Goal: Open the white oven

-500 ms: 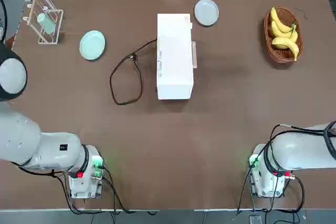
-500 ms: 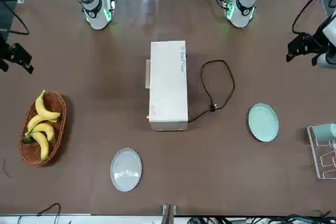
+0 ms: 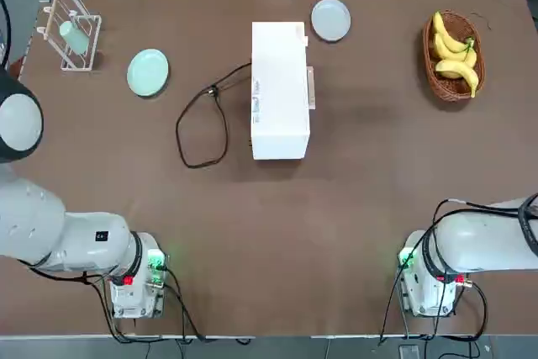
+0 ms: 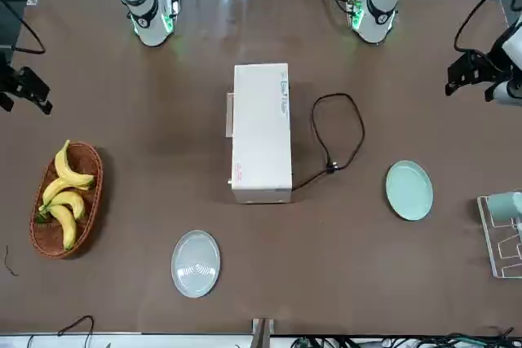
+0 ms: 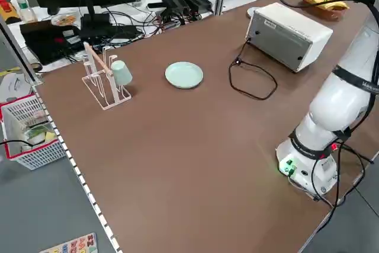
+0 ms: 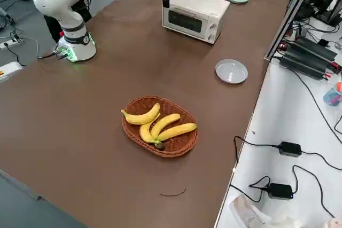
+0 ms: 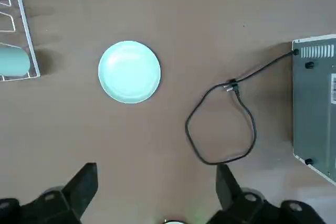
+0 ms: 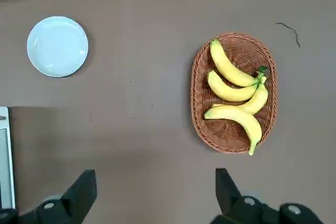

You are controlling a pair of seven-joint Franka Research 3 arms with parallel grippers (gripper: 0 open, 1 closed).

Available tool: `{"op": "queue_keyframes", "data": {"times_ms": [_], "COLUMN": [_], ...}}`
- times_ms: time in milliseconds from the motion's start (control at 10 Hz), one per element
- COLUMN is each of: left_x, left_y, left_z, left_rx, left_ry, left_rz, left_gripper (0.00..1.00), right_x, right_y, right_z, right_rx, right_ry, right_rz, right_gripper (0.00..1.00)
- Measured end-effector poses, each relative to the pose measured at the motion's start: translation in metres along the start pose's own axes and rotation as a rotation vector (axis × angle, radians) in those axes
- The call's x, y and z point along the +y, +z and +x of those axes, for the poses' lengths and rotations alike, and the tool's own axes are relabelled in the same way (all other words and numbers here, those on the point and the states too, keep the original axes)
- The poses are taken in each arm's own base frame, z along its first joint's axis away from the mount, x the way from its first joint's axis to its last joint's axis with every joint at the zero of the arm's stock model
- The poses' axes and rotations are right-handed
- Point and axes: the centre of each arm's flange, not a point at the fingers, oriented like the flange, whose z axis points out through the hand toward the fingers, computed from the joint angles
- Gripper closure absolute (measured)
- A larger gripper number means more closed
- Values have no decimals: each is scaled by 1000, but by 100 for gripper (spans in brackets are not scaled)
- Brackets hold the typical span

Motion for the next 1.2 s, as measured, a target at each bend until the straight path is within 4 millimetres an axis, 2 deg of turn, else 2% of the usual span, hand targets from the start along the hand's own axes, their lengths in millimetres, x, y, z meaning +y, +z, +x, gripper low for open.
{"op": "queue_keyframes", "data": {"times_ms": [300,400,500,600,700,800,900,1000,1100,1200], "left_x": [17,30,45,62,80,101,123,145,167,188], "left_y": [2,8,15,23,31,41,52,66,80,95], "left_z": [3,6,10,13,16,19,23,25,24,22], "left_rx": [8,4,0,-7,-20,-32,-33,-30,-32,-31], "left_ry": [-29,-47,-61,-71,-73,-73,-72,-79,-90,-91], "left_rz": [-57,-66,-71,-74,-78,-83,-90,-98,-103,-108], "left_gripper": [0,1,7,12,22,26,41,59,73,79], "right_x": [0,0,-1,-4,-8,-11,-16,-26,-41,-58], "right_y": [0,0,1,4,10,21,37,59,89,120], "right_z": [0,0,0,0,1,3,7,12,19,26], "right_rx": [-1,-3,-5,-10,-23,-46,-76,-117,-166,-213], "right_ry": [0,0,-1,-2,-2,0,1,-13,-41,-57], "right_rz": [0,0,1,17,42,64,91,147,217,304], "right_gripper": [0,1,2,15,31,49,63,81,94,99]}}
